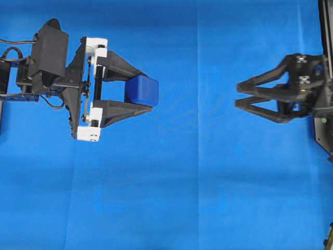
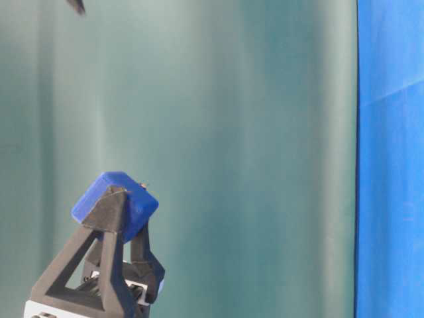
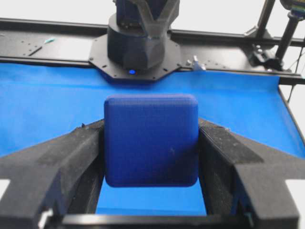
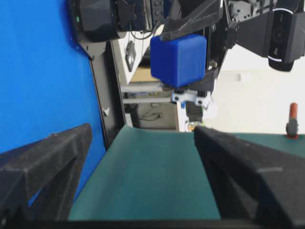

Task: Handover the blue block to the right arm after grasping it with the left arm, then place it in the designated position.
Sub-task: 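Rotate the open right gripper and reach it toward the held cube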

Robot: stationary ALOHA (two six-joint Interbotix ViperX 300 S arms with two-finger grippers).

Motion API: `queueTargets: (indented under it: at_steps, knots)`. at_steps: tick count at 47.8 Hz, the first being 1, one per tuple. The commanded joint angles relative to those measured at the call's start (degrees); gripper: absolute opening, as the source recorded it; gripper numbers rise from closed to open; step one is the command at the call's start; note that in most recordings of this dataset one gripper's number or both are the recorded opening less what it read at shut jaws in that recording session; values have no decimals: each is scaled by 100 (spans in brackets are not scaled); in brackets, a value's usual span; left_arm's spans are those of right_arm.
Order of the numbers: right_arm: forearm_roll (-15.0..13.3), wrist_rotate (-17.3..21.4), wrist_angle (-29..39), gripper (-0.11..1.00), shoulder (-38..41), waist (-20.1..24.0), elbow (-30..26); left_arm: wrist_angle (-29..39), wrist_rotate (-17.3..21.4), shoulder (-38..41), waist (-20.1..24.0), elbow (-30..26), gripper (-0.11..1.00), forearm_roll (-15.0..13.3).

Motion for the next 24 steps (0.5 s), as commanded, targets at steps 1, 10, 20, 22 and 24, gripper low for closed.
queueTargets:
  at_steps: [1,10,20,22,24]
  knots:
    - [9,9,-88,94,264,9,-360,-62,-18,-114,-9,-62,48,-9]
    - [0,9,-149,94,853,-18,-861,-62,-18,-114,-9,-62,48,0]
    - [9,9,-185,94,1503,-35,-1389,-62,-18,-114,-9,-62,48,0]
    - [0,9,-211,94,1661,-35,-1512,-62,-18,-123,-9,-62,48,-9]
    - [9,9,-229,94,1784,-35,-1608,-62,-18,-123,-9,-62,48,0]
